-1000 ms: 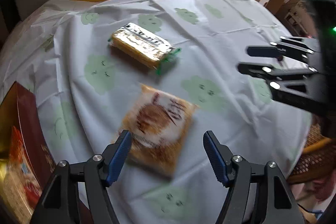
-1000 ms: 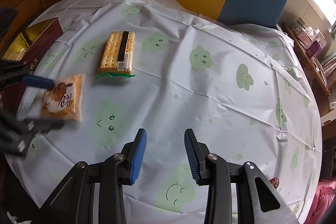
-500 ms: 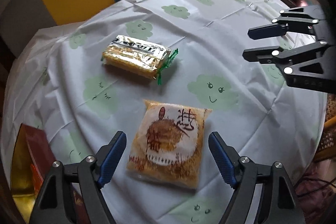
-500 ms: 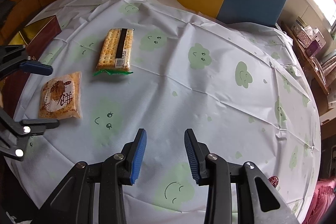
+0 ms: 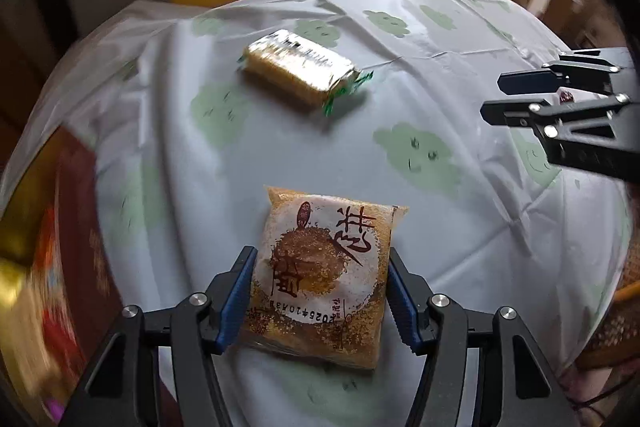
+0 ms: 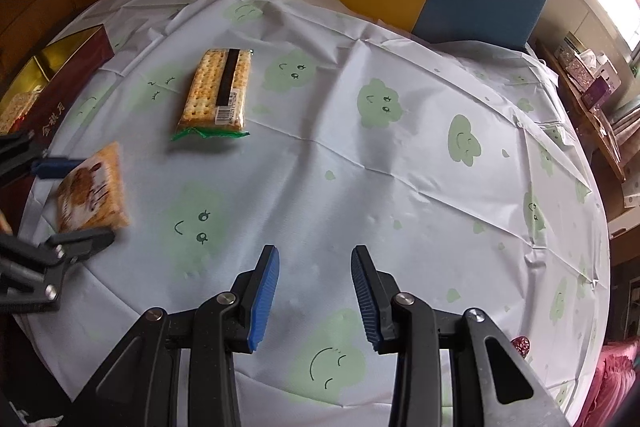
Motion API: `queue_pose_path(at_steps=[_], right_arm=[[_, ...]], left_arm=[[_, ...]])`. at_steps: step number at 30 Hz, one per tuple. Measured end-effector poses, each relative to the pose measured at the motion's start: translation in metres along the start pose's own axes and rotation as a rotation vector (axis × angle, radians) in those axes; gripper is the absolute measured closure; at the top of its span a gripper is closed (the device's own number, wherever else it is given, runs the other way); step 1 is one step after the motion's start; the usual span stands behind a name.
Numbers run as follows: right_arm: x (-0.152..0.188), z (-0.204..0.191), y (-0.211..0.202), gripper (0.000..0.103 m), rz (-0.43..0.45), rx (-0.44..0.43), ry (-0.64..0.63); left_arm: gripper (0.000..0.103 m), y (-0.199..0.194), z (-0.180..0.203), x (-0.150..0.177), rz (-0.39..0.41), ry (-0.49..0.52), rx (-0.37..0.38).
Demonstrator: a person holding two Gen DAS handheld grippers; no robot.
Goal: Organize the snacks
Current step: 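Grasp the saltine cracker pack with the right gripper while the left gripper holds the cake pack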
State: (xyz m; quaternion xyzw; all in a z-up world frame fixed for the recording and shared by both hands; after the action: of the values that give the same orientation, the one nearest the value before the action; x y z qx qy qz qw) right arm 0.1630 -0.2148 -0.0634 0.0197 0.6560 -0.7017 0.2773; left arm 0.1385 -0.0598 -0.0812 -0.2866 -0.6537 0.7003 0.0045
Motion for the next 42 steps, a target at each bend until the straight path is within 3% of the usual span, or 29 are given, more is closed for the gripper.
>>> queue_pose_path(at_steps=[5, 9, 15, 21, 27, 31, 35, 40, 42], right_arm=[[0.002, 0.000, 0.001, 0.065, -0.004, -0.010, -0.003], [0.003, -0.002, 0.002, 0.065, -0.009, -0.016, -0.007], [0.003, -0.004, 0.005, 0.065, -0.020, -0.055, 0.009], [-0.012, -0.006, -0.005, 0.065, 0.019, -0.178, 0.107], [-0.053, -0.026, 0.002, 0.047, 0.044, -0.250, 0.137], [-0.085, -0.044, 0.021, 0.044, 0.037, -0.228, 0.117], [-0.113, -0.058, 0.043, 0.044, 0.011, -0.130, 0.071], [-0.123, -0.061, 0.066, 0.044, -0.029, -0.095, 0.055], [-0.120, -0.061, 0.068, 0.054, -0.036, -0.115, 0.055]], left_arm=[[0.040, -0.013, 0.005, 0.036, 0.115, -0.089, -0.066], [0.040, -0.017, 0.003, 0.051, 0.190, -0.135, -0.062], [0.039, -0.014, -0.003, 0.050, 0.215, -0.150, -0.031], [0.039, -0.014, -0.002, 0.053, 0.252, -0.154, -0.027], [0.038, -0.015, -0.001, 0.056, 0.280, -0.155, -0.024], [0.039, -0.015, -0.002, 0.056, 0.289, -0.160, -0.019], [0.039, -0.015, -0.001, 0.056, 0.300, -0.164, -0.016], [0.039, -0.014, -0.002, 0.056, 0.309, -0.163, -0.017], [0.039, -0.015, -0.001, 0.058, 0.313, -0.164, -0.019]])
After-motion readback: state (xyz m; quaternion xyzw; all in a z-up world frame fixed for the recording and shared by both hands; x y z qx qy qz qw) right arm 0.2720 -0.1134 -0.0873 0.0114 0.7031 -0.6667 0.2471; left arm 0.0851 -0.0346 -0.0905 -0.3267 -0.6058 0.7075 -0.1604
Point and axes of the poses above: each gripper's, at about its wrist camera, not at the fingertips, and y roughly the way its jaws point, z to its right, x to its underside, the point moved 2 cm from there along y, roughly the way its jaws point, and after that the axes turned 1 degree about -z, right-handed, at the moved point
